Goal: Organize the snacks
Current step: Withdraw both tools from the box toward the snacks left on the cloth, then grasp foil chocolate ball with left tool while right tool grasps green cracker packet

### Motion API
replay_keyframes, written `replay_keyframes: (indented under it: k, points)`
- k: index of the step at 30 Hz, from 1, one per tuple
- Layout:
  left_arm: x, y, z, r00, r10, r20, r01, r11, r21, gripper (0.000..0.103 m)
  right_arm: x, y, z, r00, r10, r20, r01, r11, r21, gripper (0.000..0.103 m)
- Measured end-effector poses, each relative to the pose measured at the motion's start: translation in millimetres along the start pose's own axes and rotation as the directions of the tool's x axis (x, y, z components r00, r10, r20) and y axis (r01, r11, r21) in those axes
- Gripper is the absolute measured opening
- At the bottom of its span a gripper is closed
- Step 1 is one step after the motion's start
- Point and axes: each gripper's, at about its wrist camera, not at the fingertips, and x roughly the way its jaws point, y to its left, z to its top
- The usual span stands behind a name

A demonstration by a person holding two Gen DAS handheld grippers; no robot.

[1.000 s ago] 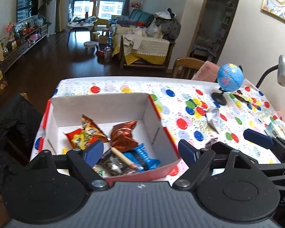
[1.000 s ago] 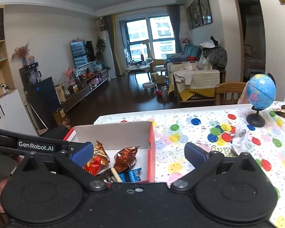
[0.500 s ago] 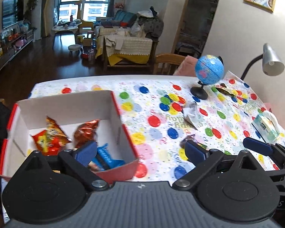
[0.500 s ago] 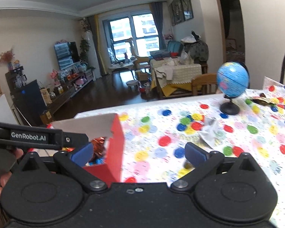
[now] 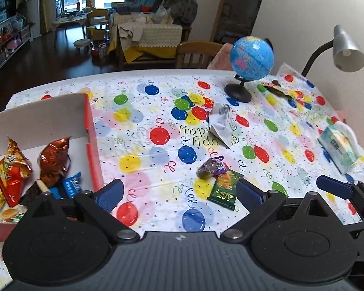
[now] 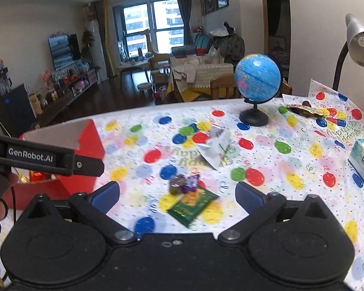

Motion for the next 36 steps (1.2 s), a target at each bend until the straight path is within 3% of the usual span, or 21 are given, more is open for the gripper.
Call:
replay_keyframes:
  k: [7, 18, 32, 34, 36]
  points:
    - [34, -18, 2, 0.999, -0.008, -0.051, 0.006, 0.999, -0.036, 0.1, 29, -22, -6, 0.999, 0.015, -0.049, -0.017, 0.999, -0.036, 0.101]
    - [71, -12, 2, 0.987, 0.147, -0.059, -0.148, 0.989, -0.021, 0.099, 100, -29, -17, 0.986, 0.016, -0.166, -0.023, 0.999, -0.045, 0.098]
    - [88, 0, 9, 0.973, 0.224, -0.058, -0.225, 0.974, -0.005, 0.099, 156, -15, -22, 0.968, -0.064, -0.241, 0.062, 0.998, -0.015, 0.093]
    - [91, -2, 9, 0.971, 0.233, -0.053, -0.233, 0.973, 0.004, 0.099, 158, -11, -23, 0.967, -0.092, -0.24, 0.088, 0.996, -0.027, 0.091]
    - [94, -4, 10, 0.972, 0.231, -0.052, -0.23, 0.973, 0.015, 0.099, 161, -8, -25, 0.963, -0.093, -0.252, 0.087, 0.996, -0.036, 0.083]
